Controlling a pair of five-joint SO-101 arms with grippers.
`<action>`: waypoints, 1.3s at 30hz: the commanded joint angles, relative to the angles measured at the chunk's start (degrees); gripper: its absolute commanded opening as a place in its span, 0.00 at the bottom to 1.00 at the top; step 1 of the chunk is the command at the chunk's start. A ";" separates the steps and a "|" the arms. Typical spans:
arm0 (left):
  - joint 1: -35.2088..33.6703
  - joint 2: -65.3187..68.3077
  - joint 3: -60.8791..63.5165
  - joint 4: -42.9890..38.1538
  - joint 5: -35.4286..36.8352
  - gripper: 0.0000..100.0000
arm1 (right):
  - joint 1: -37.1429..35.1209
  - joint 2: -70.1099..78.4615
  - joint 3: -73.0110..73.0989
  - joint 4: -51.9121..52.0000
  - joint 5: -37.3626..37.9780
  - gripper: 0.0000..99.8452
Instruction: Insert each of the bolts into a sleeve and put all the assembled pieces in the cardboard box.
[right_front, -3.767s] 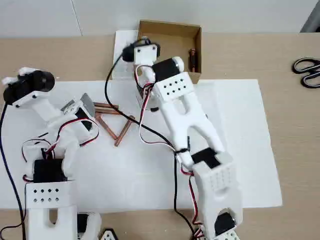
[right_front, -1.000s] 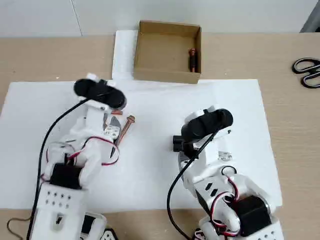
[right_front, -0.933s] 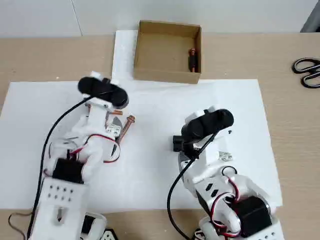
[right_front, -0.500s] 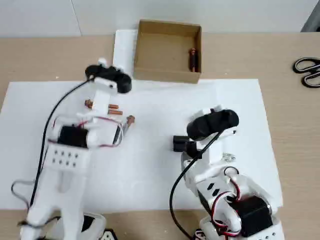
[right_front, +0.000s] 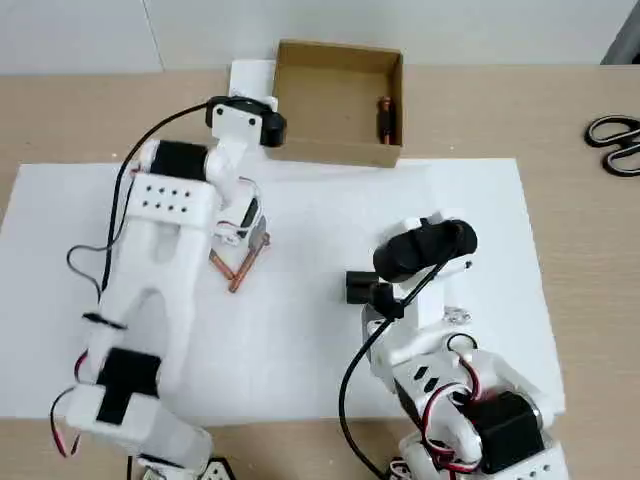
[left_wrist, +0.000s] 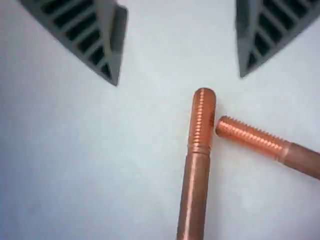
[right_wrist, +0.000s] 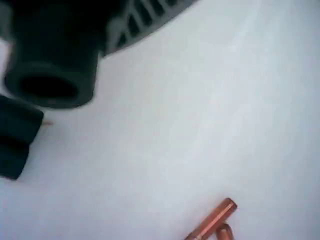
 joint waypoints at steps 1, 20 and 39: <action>0.18 1.76 -4.44 2.37 -1.23 0.15 | 0.48 -0.48 -0.26 1.01 -0.62 0.00; 0.18 17.76 -9.54 -0.97 -4.66 0.15 | 0.57 -0.48 -0.26 1.71 -0.62 0.00; 1.05 32.70 -23.69 -0.26 -4.66 0.15 | 2.68 -0.48 -0.26 1.27 -0.62 0.00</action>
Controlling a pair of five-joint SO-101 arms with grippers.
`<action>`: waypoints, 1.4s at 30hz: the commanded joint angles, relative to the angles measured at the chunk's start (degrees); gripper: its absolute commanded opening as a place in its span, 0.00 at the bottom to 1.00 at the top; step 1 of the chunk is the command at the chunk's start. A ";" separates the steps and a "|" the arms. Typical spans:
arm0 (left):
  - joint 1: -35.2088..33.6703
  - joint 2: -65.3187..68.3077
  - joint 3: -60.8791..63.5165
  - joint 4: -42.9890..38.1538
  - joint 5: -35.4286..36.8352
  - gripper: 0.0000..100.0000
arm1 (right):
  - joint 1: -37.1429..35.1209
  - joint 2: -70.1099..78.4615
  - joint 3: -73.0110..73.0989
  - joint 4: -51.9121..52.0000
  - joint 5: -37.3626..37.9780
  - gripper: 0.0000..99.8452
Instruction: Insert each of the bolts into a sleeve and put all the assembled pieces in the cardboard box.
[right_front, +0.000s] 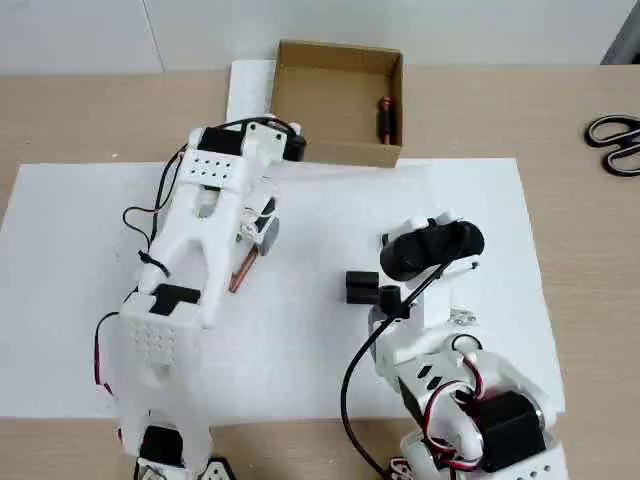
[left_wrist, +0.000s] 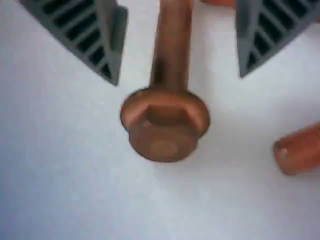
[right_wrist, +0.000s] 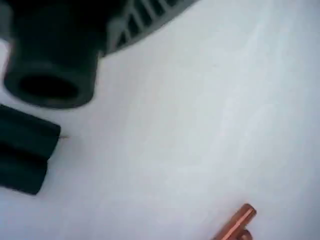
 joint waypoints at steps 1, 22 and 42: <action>1.14 0.53 -2.95 0.00 -0.44 0.15 | 0.48 -0.48 -0.26 -0.40 -0.62 0.00; 1.14 5.27 -6.29 0.00 -0.44 0.11 | 0.57 -0.48 -0.26 -0.13 -0.62 0.00; 0.18 2.73 -6.90 2.90 0.97 0.12 | 0.57 -0.48 -0.26 -0.40 -0.53 0.00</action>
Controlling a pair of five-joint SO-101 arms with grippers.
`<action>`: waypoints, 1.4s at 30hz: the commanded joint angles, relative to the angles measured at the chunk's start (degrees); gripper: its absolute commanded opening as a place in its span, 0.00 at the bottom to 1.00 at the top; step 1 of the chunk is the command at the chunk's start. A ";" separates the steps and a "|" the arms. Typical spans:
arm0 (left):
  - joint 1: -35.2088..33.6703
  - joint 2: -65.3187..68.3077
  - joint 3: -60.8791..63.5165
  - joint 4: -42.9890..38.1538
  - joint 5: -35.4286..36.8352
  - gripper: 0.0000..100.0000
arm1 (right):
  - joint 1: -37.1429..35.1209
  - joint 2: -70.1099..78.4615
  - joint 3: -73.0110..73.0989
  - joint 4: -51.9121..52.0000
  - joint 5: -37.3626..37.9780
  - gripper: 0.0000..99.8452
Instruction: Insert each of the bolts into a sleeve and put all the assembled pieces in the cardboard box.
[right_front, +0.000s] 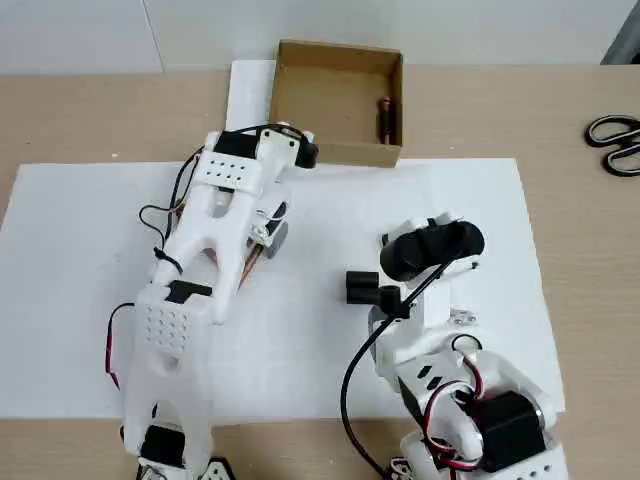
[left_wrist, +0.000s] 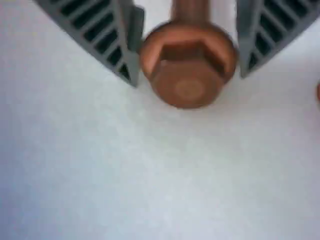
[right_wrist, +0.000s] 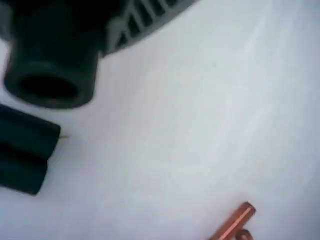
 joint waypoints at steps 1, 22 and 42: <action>-1.14 -4.31 -1.27 1.76 0.79 0.12 | 0.57 -0.48 -0.26 -0.40 -0.53 0.00; -0.79 -5.80 3.82 0.79 1.93 0.12 | 0.57 -0.48 -0.35 -0.40 -0.53 0.00; 0.79 -3.43 3.91 -2.29 1.93 0.05 | 0.57 -0.48 -0.53 -0.22 -0.53 0.00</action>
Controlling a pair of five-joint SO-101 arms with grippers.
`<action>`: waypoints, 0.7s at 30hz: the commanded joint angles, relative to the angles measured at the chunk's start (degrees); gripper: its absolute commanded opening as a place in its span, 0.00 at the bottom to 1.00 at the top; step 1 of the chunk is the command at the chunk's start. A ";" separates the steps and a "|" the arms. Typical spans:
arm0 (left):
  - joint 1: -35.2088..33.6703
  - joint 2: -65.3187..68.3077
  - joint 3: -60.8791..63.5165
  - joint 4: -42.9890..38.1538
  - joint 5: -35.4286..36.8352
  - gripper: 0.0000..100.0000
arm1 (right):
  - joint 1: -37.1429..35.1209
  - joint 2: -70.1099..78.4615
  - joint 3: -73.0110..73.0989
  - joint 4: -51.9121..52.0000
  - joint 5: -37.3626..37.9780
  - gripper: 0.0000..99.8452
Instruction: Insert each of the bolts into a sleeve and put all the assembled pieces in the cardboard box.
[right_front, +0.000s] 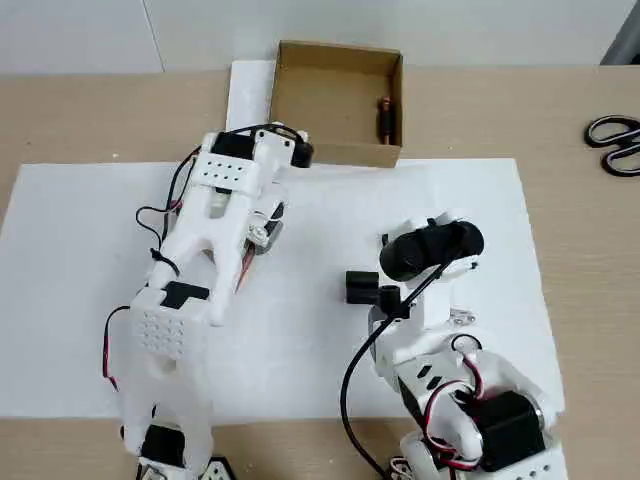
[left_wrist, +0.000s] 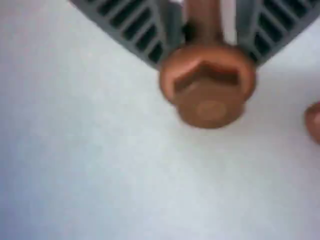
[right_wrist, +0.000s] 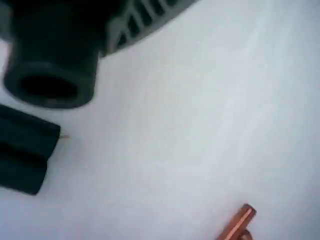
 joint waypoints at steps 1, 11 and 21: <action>0.88 -0.18 -0.22 -0.88 0.44 0.04 | 0.57 -0.48 -0.53 -0.22 -0.53 0.00; 0.62 7.30 -0.57 -0.53 0.44 0.04 | 0.57 -0.48 -0.62 0.04 -0.53 0.00; 0.62 7.38 -0.66 0.09 0.53 0.00 | 0.57 -0.48 -0.62 0.04 -0.53 0.00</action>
